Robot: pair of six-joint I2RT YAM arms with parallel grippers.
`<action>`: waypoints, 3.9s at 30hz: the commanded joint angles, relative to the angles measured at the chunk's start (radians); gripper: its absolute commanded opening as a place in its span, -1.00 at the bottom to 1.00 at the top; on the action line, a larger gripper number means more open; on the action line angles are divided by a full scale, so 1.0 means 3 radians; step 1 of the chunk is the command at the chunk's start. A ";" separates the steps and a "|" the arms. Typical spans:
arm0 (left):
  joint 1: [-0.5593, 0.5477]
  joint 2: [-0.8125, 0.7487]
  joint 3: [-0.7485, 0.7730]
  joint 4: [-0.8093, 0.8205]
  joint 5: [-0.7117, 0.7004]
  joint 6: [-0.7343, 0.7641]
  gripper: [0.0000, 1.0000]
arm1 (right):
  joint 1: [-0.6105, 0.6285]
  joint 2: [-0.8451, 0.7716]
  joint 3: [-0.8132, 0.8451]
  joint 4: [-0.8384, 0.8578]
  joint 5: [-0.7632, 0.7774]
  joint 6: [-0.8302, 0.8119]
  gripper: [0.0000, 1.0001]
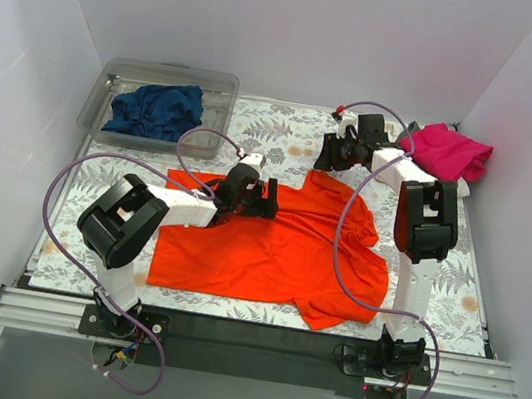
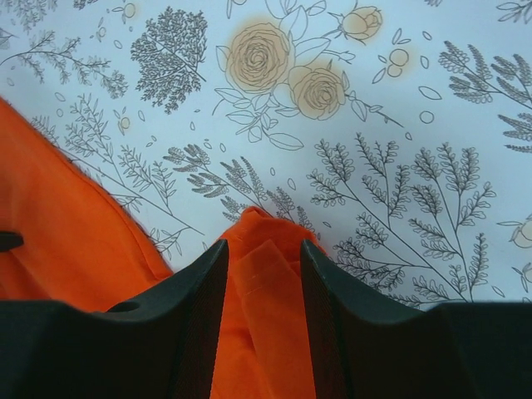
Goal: Fold and stack the t-shirts
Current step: Flatten the tshirt out
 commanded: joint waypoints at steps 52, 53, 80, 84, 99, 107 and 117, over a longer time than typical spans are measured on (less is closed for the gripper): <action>0.0436 -0.0636 -0.0241 -0.0328 -0.0546 0.0170 0.57 | -0.0058 -0.0775 -0.0334 -0.0080 0.1054 -0.0189 -0.97; 0.0509 -0.0819 -0.0282 -0.0338 -0.0572 0.0169 0.57 | -0.0063 -0.0791 -0.0349 -0.0070 0.1069 -0.0194 -0.97; 0.2012 -0.0565 -0.0523 0.0137 -0.0317 0.0374 0.37 | -0.0068 -0.0990 -0.0651 0.0079 0.0895 -0.0194 -0.97; 0.2033 -0.0453 -0.0477 0.0188 -0.0316 0.0354 0.30 | -0.0063 -0.0990 -0.0671 0.0084 0.0890 -0.0194 -0.97; 0.2038 -0.0166 -0.0267 0.0198 -0.0423 0.0394 -0.19 | -0.0088 -0.1051 -0.0753 0.0089 0.0911 -0.0204 -0.97; 0.2038 -0.0100 -0.0196 0.0194 -0.0439 0.0435 -1.00 | -0.0093 -0.1067 -0.0773 0.0099 0.0885 -0.0194 -0.97; 0.2038 -0.0906 -0.0502 0.0219 -0.0424 0.0461 -1.00 | -0.0221 -0.1343 -0.0845 0.0104 0.1049 -0.0077 -0.97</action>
